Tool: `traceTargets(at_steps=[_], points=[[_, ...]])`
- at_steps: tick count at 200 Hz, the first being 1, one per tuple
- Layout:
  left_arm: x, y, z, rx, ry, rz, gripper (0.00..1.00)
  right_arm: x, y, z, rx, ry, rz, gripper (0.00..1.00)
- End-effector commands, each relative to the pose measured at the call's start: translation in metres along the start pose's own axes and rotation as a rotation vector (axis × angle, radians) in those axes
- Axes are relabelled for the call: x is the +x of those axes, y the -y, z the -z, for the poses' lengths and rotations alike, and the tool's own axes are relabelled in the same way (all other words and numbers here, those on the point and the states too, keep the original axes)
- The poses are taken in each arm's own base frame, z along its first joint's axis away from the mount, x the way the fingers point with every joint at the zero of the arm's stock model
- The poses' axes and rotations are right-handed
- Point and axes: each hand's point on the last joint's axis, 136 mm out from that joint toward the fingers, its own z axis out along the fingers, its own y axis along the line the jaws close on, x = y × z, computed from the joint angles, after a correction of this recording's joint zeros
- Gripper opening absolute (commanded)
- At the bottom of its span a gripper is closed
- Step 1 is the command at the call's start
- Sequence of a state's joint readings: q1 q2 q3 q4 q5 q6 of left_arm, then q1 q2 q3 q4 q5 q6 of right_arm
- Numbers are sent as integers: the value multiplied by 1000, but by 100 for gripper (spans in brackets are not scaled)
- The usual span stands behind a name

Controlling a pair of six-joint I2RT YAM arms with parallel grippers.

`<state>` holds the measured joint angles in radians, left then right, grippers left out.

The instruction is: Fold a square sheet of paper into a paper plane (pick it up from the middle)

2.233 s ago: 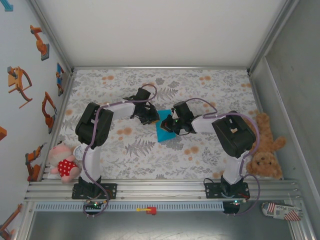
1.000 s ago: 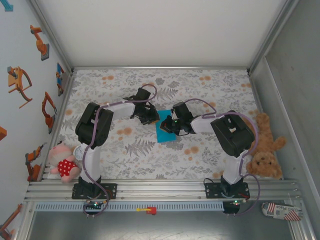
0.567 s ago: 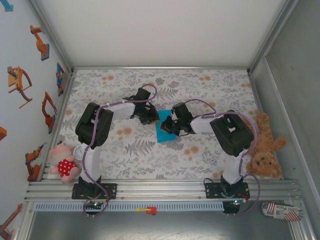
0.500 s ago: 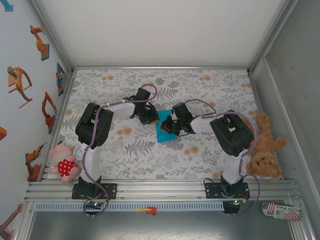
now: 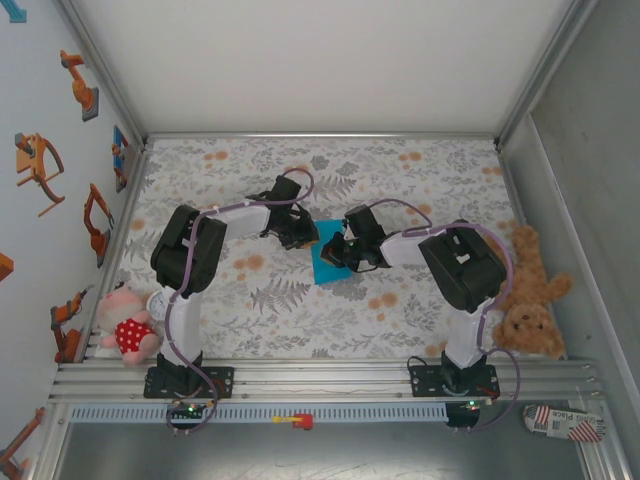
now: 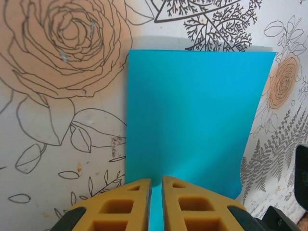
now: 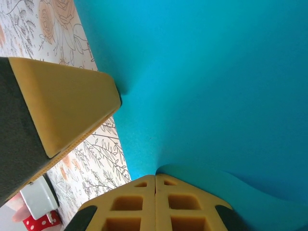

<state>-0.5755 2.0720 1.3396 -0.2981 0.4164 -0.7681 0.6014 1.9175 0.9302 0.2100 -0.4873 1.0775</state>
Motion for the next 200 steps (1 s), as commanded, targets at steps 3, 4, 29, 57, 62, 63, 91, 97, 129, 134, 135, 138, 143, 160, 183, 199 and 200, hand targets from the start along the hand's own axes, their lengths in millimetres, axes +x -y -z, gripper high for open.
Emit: traceTargets(at_steps=[3, 4, 29, 57, 62, 63, 91, 97, 129, 134, 135, 138, 143, 160, 183, 199, 200], points=[[15, -27, -10, -75, -52, 29, 16, -2, -5, -7, -15, 1, 2, 0], [15, -27, -10, -76, -54, 30, 16, -2, -5, -7, -14, 0, 2, 0], [15, -27, -10, -76, -54, 29, 16, -2, -1, -8, 0, -3, -3, 0], [14, -27, -8, -76, -49, 28, 16, 1, 7, -8, 33, -8, -10, 0], [14, -27, -8, -75, -49, 28, 16, 1, 8, -7, 38, -9, -8, 0], [14, -27, -8, -75, -49, 28, 16, 1, 8, -7, 39, -9, -7, 0], [12, -23, -5, -64, -42, 27, 16, 3, 13, -6, 61, -11, -9, 0], [11, -21, -3, -58, -40, 25, 16, 3, 13, -6, 64, -12, -10, 0], [-10, -5, 22, -18, 35, 27, 20, 4, 17, -6, 82, -17, -18, 6], [-15, -4, 28, -13, 54, 30, 21, 4, 18, -6, 88, -19, -22, 8], [-15, -4, 28, -13, 56, 30, 21, 4, 17, -6, 89, -19, -21, 8], [-19, -3, 32, -8, 68, 34, 21, 4, 17, -6, 91, -19, -20, 9], [-23, -2, 38, -3, 86, 40, 22, 4, 18, -6, 95, -19, -23, 11], [-36, -5, 53, 2, 135, 63, 23, 3, 17, -6, 95, -19, -26, 18], [-45, -15, 67, -11, 186, 93, 24, 2, 15, -6, 96, -18, -24, 28], [-45, -21, 74, -10, 204, 107, 25, 1, 12, -5, 93, -19, -19, 31], [-45, -21, 75, -10, 204, 107, 25, 1, 13, -5, 93, -19, -20, 32]])
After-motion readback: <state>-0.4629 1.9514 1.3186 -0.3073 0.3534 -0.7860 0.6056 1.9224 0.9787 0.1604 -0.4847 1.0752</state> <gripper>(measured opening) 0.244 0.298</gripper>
